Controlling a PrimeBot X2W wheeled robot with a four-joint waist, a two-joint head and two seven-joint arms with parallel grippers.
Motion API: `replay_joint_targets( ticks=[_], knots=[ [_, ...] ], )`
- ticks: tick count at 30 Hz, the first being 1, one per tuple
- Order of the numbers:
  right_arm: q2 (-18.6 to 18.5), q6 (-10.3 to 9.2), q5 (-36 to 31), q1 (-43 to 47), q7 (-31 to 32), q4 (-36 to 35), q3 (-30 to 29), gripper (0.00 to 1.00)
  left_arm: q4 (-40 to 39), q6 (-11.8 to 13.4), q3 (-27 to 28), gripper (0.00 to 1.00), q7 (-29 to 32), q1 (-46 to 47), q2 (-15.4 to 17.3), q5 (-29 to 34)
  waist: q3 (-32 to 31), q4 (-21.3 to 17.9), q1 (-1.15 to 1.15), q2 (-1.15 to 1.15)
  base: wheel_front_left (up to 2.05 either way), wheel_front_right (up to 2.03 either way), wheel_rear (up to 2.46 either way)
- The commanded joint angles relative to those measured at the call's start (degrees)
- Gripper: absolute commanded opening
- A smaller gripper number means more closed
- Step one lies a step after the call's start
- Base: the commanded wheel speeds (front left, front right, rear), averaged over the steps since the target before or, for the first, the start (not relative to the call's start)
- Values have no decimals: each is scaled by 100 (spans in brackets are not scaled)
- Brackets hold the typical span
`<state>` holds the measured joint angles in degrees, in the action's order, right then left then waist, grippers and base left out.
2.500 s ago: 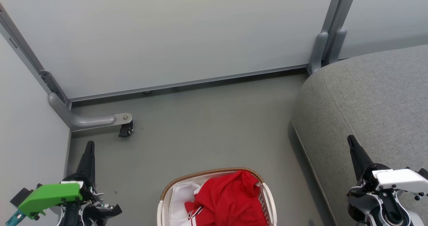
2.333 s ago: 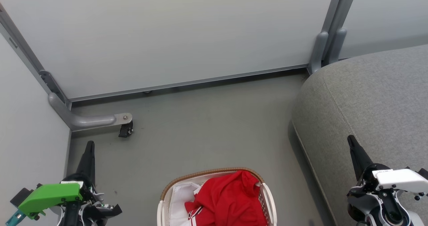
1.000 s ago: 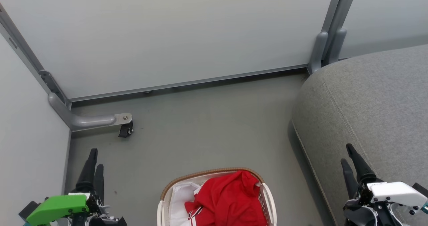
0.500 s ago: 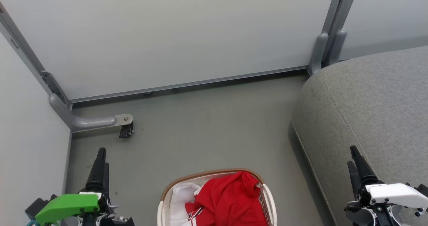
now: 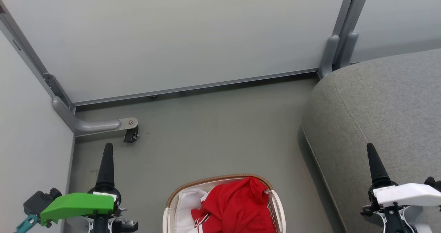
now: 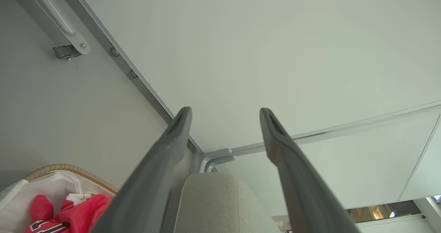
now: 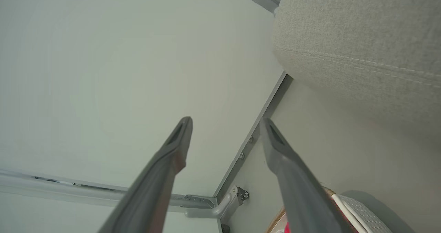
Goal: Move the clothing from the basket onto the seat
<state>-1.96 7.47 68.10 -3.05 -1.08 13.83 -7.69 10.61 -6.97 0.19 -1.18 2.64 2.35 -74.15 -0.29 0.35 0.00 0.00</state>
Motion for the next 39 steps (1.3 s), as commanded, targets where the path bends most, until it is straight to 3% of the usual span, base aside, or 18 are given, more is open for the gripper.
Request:
replay_joint_targets(
  ticks=[1,19,39],
  knots=[
    [-53,1,-355,-39,-77,-184,-10,100,-150,35,-40,100,-72,20,31,262,0,3,0,0,0,0,0],
    [-67,2,-2404,127,-431,-449,238,100,-309,334,-474,100,-422,-76,41,2483,-8,31,0,0,0,0,0],
    [-81,2,-3989,224,-756,-253,474,100,-82,450,-535,100,-747,-300,52,3883,-12,68,0,0,0,0,0]
  ],
)
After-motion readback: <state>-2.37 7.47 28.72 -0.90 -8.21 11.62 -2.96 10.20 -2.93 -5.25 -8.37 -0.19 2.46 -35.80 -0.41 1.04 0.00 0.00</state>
